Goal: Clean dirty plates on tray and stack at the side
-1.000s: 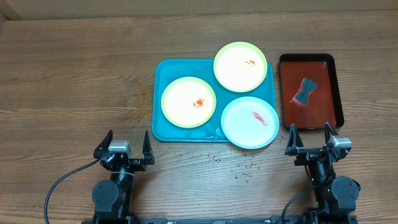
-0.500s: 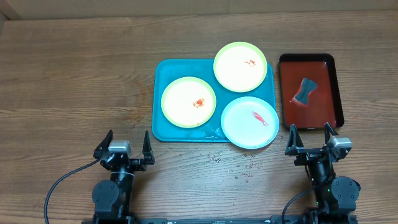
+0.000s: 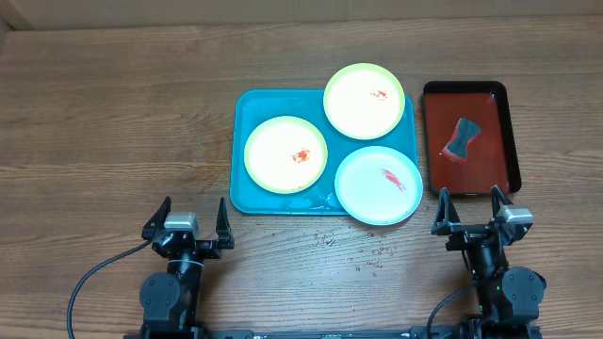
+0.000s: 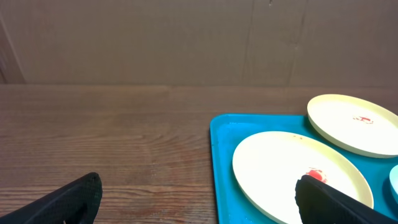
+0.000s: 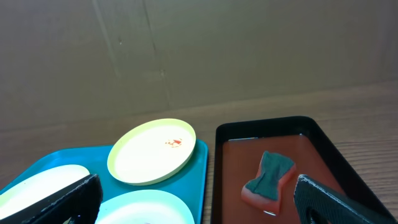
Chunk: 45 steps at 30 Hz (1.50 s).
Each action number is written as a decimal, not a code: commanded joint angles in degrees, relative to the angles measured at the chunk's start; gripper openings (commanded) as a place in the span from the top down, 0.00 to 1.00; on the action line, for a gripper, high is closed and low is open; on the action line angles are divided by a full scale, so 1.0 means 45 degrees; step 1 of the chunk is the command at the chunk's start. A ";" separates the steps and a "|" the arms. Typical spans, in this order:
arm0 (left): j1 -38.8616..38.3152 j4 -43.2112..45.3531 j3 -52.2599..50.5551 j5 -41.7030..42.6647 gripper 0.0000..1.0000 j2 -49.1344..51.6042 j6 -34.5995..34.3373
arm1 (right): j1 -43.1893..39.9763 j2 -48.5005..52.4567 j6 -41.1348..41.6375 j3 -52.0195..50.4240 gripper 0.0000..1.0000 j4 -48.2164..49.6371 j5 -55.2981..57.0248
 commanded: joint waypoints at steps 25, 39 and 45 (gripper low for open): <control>0.0053 0.0029 -0.0097 -0.0039 0.00 -0.0131 0.0282 | 0.0063 -0.0151 -0.0049 -0.0136 0.00 0.0049 -0.0024; 0.0053 0.0029 -0.0097 -0.0039 0.01 -0.0131 0.0282 | 0.0063 -0.0151 -0.0053 -0.0136 0.00 0.0044 0.0112; 0.0058 0.0447 -0.0097 -0.1229 0.00 -0.0131 0.0568 | 0.0063 -0.0151 -0.0049 -0.0131 0.00 0.0044 0.0117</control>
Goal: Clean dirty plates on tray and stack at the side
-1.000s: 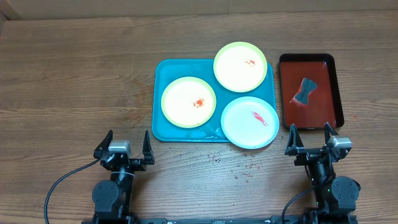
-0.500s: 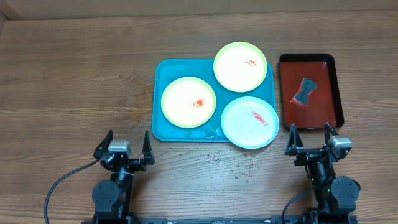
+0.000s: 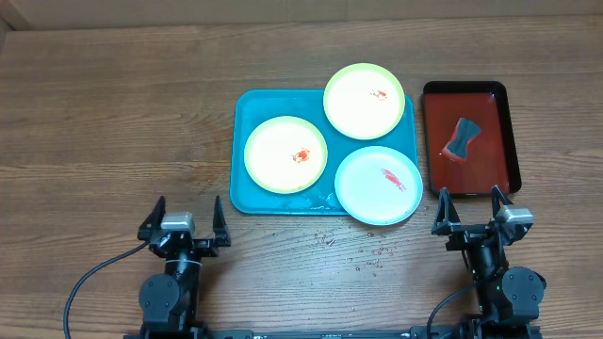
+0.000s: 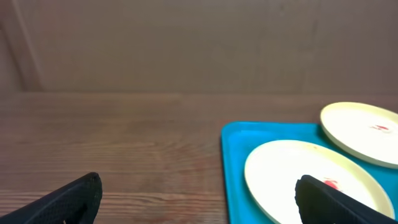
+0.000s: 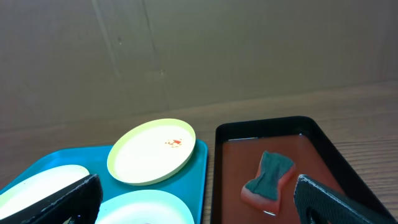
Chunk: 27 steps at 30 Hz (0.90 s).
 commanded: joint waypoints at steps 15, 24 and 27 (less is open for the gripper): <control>0.0053 0.0627 0.0695 0.1812 0.00 0.0476 0.0627 | 0.0024 -0.0097 0.0724 0.1593 0.00 -0.1899 -0.0189; 0.0053 -0.0015 0.5605 0.3755 0.00 0.7247 0.0627 | 0.0024 0.2880 0.0962 0.6057 0.00 -0.4619 -0.0238; 0.0053 -0.1841 0.8582 0.4187 0.00 1.0307 0.0622 | 0.0024 0.4847 0.0971 0.7762 0.00 -0.5731 -0.0554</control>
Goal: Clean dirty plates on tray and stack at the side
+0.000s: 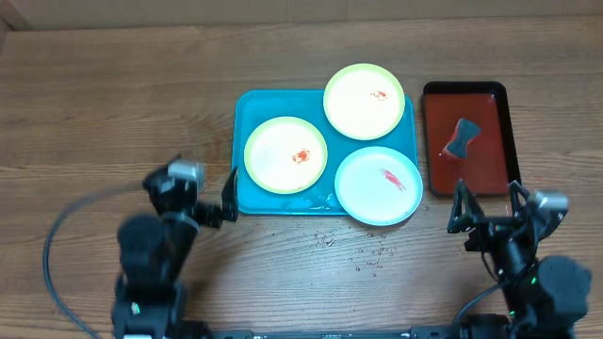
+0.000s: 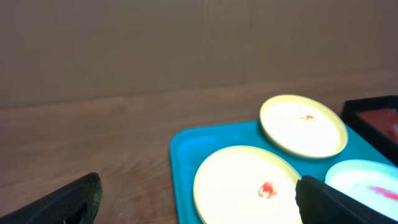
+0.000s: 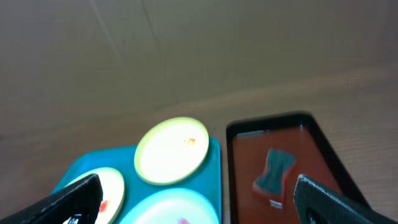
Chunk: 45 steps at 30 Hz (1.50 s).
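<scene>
A blue tray (image 1: 249, 105) holds three dirty plates. A yellow-green plate (image 1: 285, 154) with a red spot lies at its left, a second yellow-green one (image 1: 365, 100) at the back, and a white plate (image 1: 378, 185) with a red streak at the front right. A sponge (image 1: 461, 138) lies in the dark red tray (image 1: 492, 165). My left gripper (image 1: 193, 196) is open just off the blue tray's front left corner. My right gripper (image 1: 487, 209) is open in front of the dark red tray. The left wrist view shows the spotted plate (image 2: 249, 183), the right wrist view the sponge (image 3: 273, 171).
Water drops (image 1: 363, 254) speckle the wooden table in front of the blue tray. A cardboard wall stands along the table's far edge. Bare table stretches to the left of the blue tray.
Both arms have risen from their rest pose. The left gripper now sits nearer the blue tray's front left corner and looks down on the plates. Both stay open and hold nothing.
At first both grippers rested open at the table's front edge, plates and sponge untouched. Then the left wrist had turned slightly left. Now both wrists are higher and farther forward, with the plates and sponge where they were.
</scene>
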Each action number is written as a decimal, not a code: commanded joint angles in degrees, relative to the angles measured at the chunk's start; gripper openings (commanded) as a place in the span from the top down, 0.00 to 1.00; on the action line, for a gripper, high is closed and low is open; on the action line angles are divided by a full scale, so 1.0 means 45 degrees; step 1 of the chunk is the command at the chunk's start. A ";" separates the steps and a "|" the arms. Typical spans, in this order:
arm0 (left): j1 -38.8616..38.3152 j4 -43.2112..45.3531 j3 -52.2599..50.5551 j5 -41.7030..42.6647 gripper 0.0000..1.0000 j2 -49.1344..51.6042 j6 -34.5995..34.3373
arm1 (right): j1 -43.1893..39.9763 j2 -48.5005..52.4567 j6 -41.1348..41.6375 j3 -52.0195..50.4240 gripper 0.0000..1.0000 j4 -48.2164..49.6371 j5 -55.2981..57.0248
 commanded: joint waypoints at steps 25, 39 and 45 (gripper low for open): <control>-0.0437 -1.0287 1.2522 -0.1093 0.29 1.3935 -0.5761 | -0.0986 1.3663 0.2375 0.9083 0.08 -0.5367 -0.0855; -0.1379 -1.0127 1.2522 -0.2050 0.70 1.7588 -0.6450 | -0.1384 1.3663 0.2482 0.9073 0.11 -0.6144 -0.0510; -0.1418 -1.0006 1.2512 -0.1588 0.66 1.8166 -0.5129 | -0.1384 1.3663 0.2443 0.9073 0.11 -0.6353 -0.0384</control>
